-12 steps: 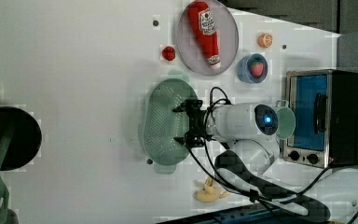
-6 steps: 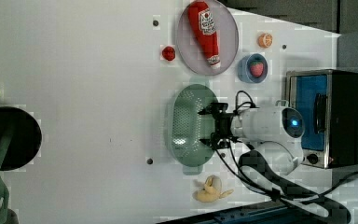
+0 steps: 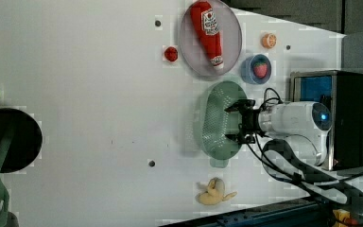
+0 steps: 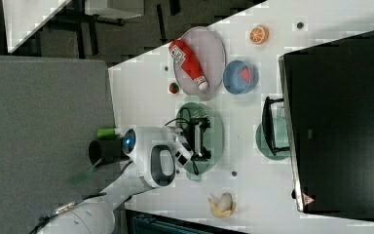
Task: Drag strainer left to right.
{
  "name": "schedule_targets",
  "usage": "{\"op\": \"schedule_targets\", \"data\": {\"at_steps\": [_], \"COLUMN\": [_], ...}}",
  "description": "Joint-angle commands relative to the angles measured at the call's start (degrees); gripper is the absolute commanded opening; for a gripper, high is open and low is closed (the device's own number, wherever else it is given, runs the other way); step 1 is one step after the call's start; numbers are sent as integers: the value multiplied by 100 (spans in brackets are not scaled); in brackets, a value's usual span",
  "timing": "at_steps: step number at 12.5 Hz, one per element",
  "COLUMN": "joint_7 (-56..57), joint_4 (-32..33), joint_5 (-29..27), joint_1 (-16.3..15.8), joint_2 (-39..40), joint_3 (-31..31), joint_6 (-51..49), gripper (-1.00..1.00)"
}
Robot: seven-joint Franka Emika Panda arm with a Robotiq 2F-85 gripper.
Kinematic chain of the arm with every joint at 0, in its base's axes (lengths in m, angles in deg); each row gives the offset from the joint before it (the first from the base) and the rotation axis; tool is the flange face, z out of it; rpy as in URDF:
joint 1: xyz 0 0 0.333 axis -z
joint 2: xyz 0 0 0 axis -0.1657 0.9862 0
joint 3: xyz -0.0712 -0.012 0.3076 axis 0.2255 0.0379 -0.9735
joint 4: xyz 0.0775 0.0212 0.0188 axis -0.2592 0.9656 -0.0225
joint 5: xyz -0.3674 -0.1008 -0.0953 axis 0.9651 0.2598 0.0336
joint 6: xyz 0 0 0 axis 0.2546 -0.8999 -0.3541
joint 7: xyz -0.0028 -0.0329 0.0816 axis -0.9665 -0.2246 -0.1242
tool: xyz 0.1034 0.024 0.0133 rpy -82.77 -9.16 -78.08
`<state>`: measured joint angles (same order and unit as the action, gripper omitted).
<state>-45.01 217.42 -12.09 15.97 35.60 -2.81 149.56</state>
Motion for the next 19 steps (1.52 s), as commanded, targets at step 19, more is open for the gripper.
{"op": "schedule_targets", "data": {"at_steps": [19], "joint_7": [2901], "joint_4": [-386], "joint_5": [-33], "joint_1": [320], "joint_2": [-1185], "joint_3": [481], "joint_6": [-1130], "gripper": [100]}}
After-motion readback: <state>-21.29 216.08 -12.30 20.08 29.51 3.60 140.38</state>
